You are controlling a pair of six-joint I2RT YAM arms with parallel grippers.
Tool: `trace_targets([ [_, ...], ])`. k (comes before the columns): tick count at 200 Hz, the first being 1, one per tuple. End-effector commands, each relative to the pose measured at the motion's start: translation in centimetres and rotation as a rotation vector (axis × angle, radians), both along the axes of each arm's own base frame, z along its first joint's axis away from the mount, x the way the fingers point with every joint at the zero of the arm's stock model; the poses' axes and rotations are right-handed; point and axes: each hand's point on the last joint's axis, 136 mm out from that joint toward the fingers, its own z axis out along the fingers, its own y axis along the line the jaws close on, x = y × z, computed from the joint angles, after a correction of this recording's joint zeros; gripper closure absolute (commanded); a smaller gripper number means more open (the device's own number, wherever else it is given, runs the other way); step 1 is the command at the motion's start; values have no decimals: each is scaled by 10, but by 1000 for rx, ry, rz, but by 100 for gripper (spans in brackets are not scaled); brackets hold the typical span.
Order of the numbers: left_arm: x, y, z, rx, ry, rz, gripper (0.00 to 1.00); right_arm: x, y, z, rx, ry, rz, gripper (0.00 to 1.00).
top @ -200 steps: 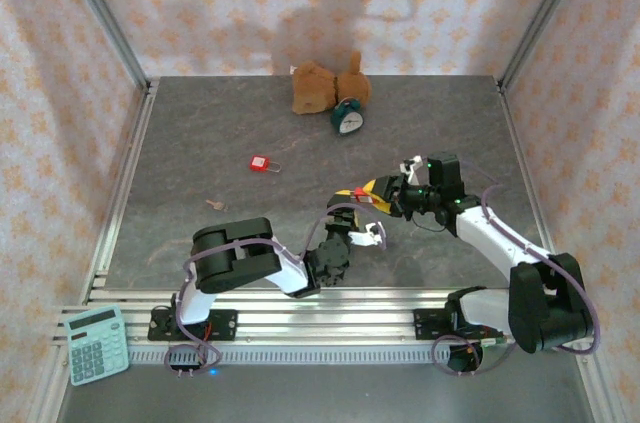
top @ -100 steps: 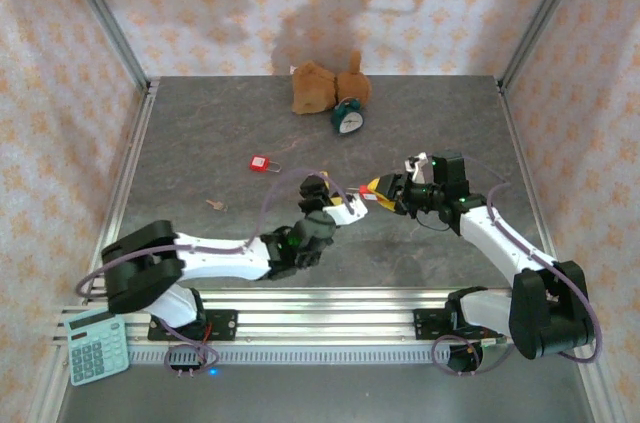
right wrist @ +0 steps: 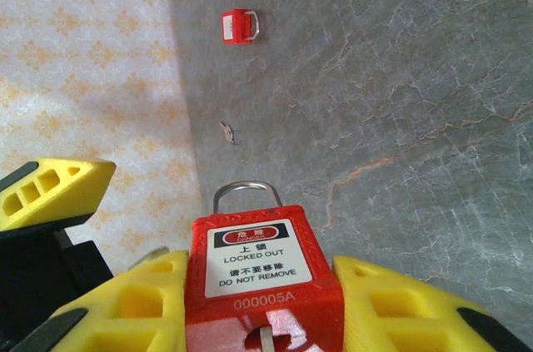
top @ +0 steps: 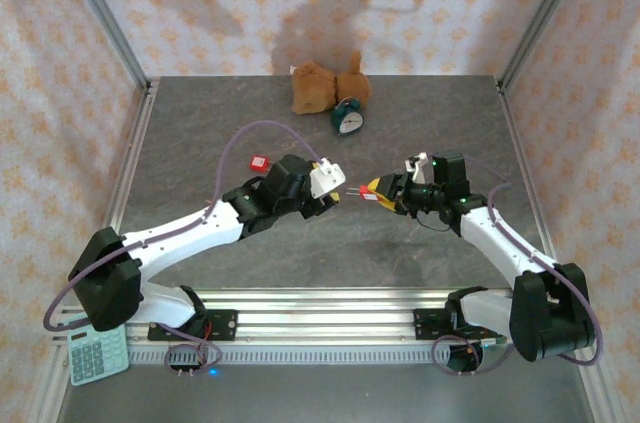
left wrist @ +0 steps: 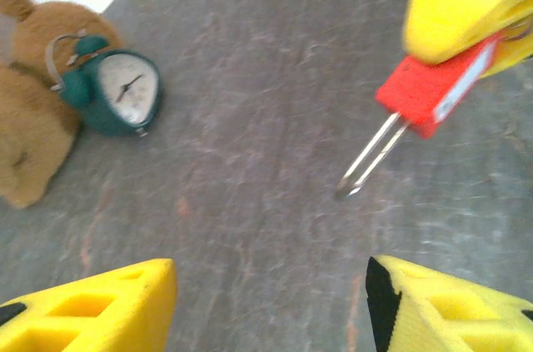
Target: Unlock with the key
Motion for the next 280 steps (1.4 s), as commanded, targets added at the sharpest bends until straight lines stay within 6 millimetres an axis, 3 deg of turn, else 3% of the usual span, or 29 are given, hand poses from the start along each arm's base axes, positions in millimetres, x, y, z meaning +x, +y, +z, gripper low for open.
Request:
trace_targets([
  [1, -23, -20, -10, -23, 106, -164, 38, -3, 2, 11, 3, -54, 23, 73],
  [58, -18, -32, -24, 25, 131, -225, 55, -10, 7, 9, -9, -55, 52, 73],
  [100, -5, -30, -27, 39, 59, -193, 53, -15, 11, 8, -17, -57, 81, 73],
  [140, -11, -34, -33, 43, 66, -242, 53, -16, 13, 9, -20, -60, 95, 73],
  [195, -12, -38, -39, 41, 95, -259, 72, -16, 16, 12, -19, -66, 98, 74],
  [227, -13, -38, -41, 40, 105, -257, 75, -14, 15, 14, -19, -70, 94, 75],
  [280, -9, -33, -42, 60, 93, -235, 93, -15, 15, 14, -23, -72, 91, 76],
])
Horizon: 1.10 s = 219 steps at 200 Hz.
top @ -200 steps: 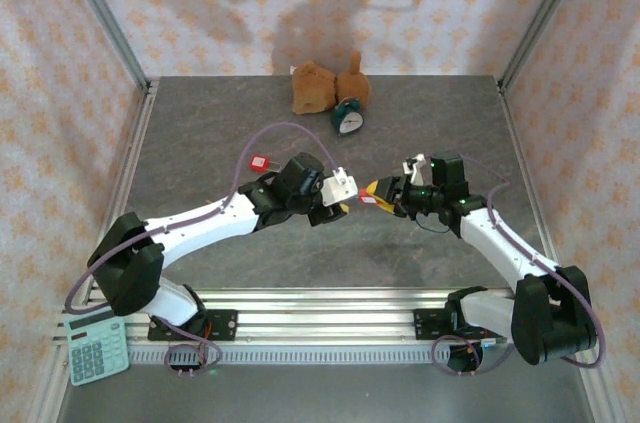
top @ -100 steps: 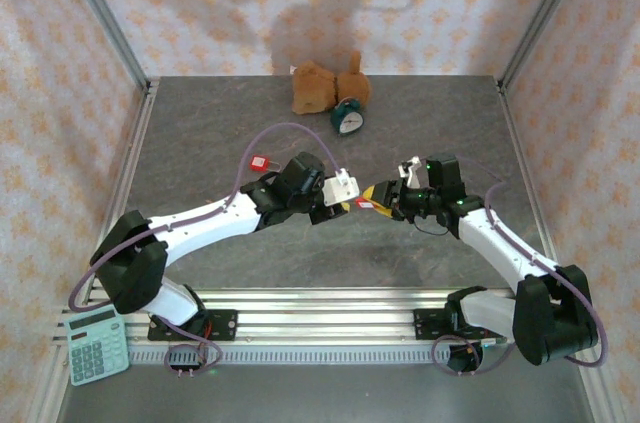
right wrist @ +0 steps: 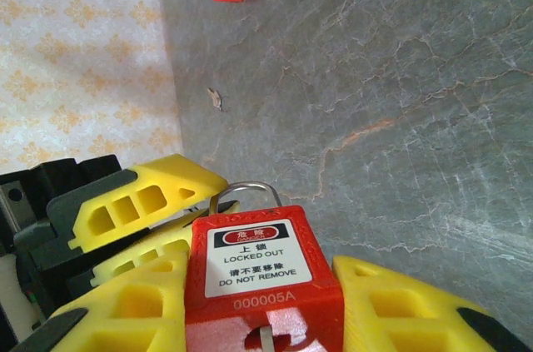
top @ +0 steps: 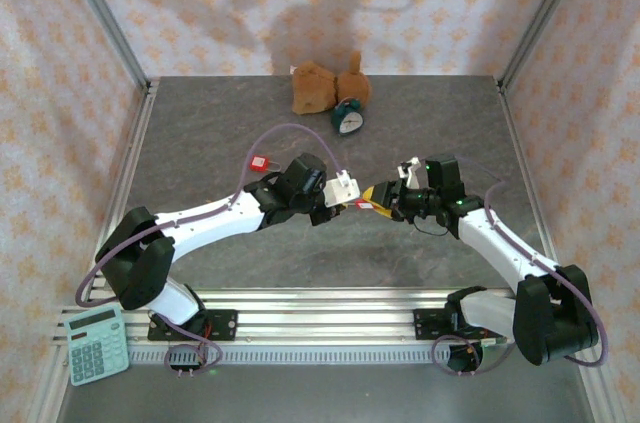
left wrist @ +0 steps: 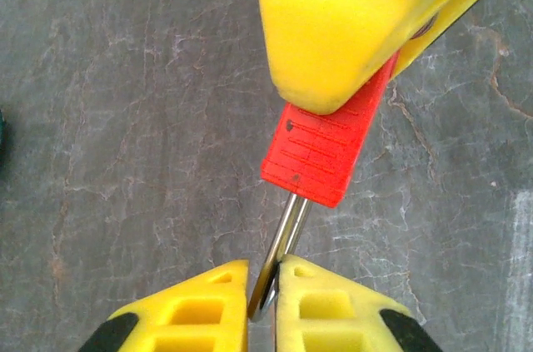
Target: Unlock with the key
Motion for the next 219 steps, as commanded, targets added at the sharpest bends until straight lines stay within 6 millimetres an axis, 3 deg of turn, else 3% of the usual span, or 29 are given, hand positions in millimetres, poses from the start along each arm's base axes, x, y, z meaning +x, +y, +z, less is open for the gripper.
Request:
trace_targets([
  [1, 4, 2, 0, 7, -14, 9, 93, 5, 3, 19, 11, -74, 12, 76],
  [41, 5, 8, 2, 27, -36, 22, 100, 5, 2, 20, 4, -80, 5, 76],
  [219, 3, 34, 3, 72, -53, 93, 100, 11, -11, 20, -13, -84, -41, 78],
])
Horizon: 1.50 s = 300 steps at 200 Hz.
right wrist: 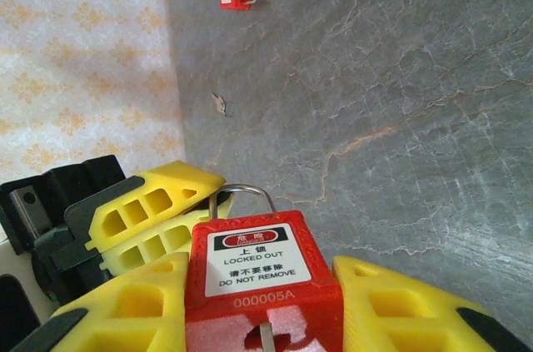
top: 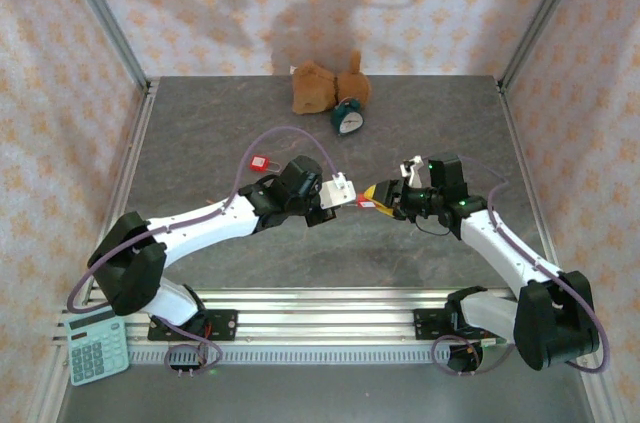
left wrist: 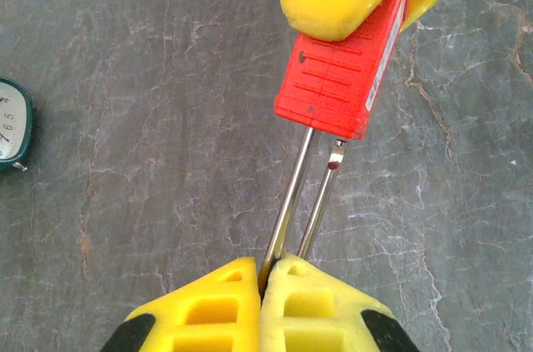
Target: Unlock with the key
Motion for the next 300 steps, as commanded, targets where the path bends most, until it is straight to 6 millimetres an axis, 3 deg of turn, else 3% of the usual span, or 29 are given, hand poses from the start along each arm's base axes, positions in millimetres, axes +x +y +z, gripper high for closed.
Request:
trace_targets([
  [1, 3, 19, 1, 33, -7, 62, 100, 10, -7, 13, -9, -60, -28, 78],
  [33, 2, 21, 2, 40, -5, 70, 100, 10, -6, 14, -4, -62, -26, 78],
  [56, 3, 22, 3, 50, 5, 76, 74, 11, -5, 16, 3, -61, -26, 78],
  [81, 3, 18, 12, 29, 0, 76, 52, 10, -4, 16, 5, -61, -19, 78],
  [113, -1, 3, 31, -9, -62, 34, 40, 7, 0, 14, 6, -57, -2, 78],
  [169, -8, -37, 37, -12, -137, -62, 37, 1, 11, 14, -1, -66, 53, 78],
  [249, -11, -51, 15, -6, -62, -96, 45, -2, 15, 18, 7, -74, 77, 78],
  [300, -10, -54, 19, -33, -67, -94, 55, -3, 16, 14, 3, -65, 81, 78],
])
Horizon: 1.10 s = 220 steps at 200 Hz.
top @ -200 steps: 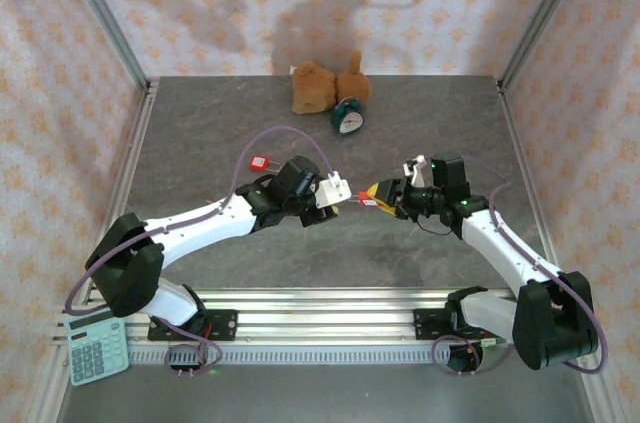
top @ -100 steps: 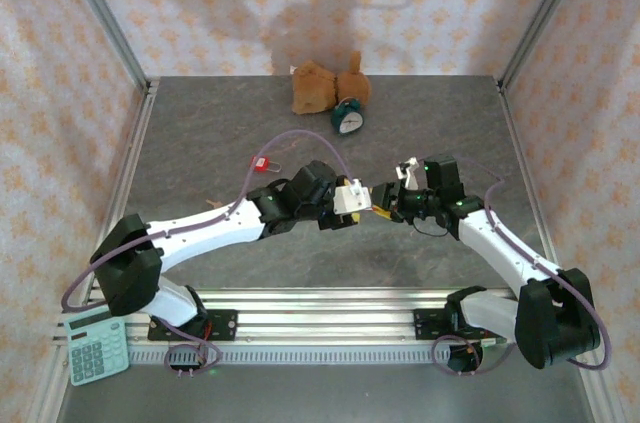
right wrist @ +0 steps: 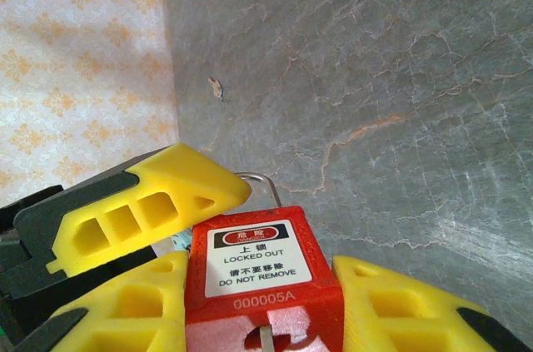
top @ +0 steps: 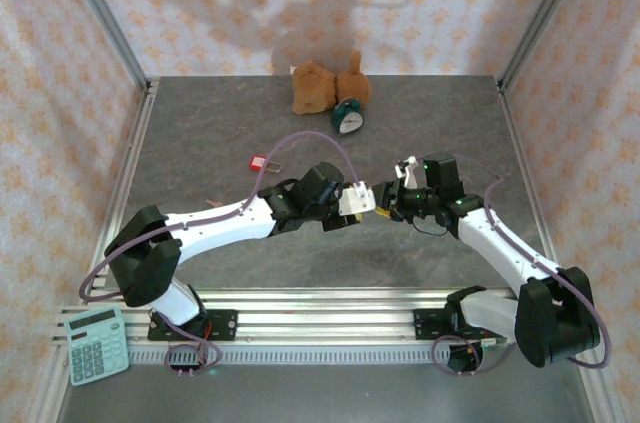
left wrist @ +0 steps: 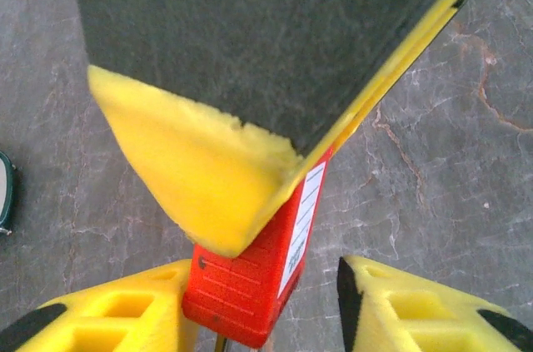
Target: Unlock with the key
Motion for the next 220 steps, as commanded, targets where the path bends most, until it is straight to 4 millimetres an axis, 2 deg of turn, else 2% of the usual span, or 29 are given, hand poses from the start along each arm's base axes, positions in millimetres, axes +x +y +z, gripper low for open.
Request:
trace_targets([
  [1, 3, -10, 16, -56, -18, -10, 55, 4, 5, 15, 17, -54, 27, 78],
  [34, 0, -10, 16, -58, -11, -16, 62, 5, 6, 14, 15, -53, 26, 79],
  [80, -1, -8, 14, -57, -2, -7, 81, 4, 7, 15, 18, -54, 27, 79],
  [125, 0, -7, 14, -62, 1, 2, 89, 5, 7, 17, 25, -58, 21, 76],
  [141, 1, -7, 14, -62, 0, 9, 91, 6, 7, 18, 24, -58, 12, 69],
  [159, 4, -6, 15, -65, -13, 29, 93, 8, 4, 17, 5, -54, -10, 53],
  [180, 11, -1, 15, -59, -43, 67, 93, 12, -7, 16, -48, -53, -84, 42],
  [220, 26, 8, 22, -55, -191, 153, 93, 19, -34, 15, -125, -22, -289, 34],
])
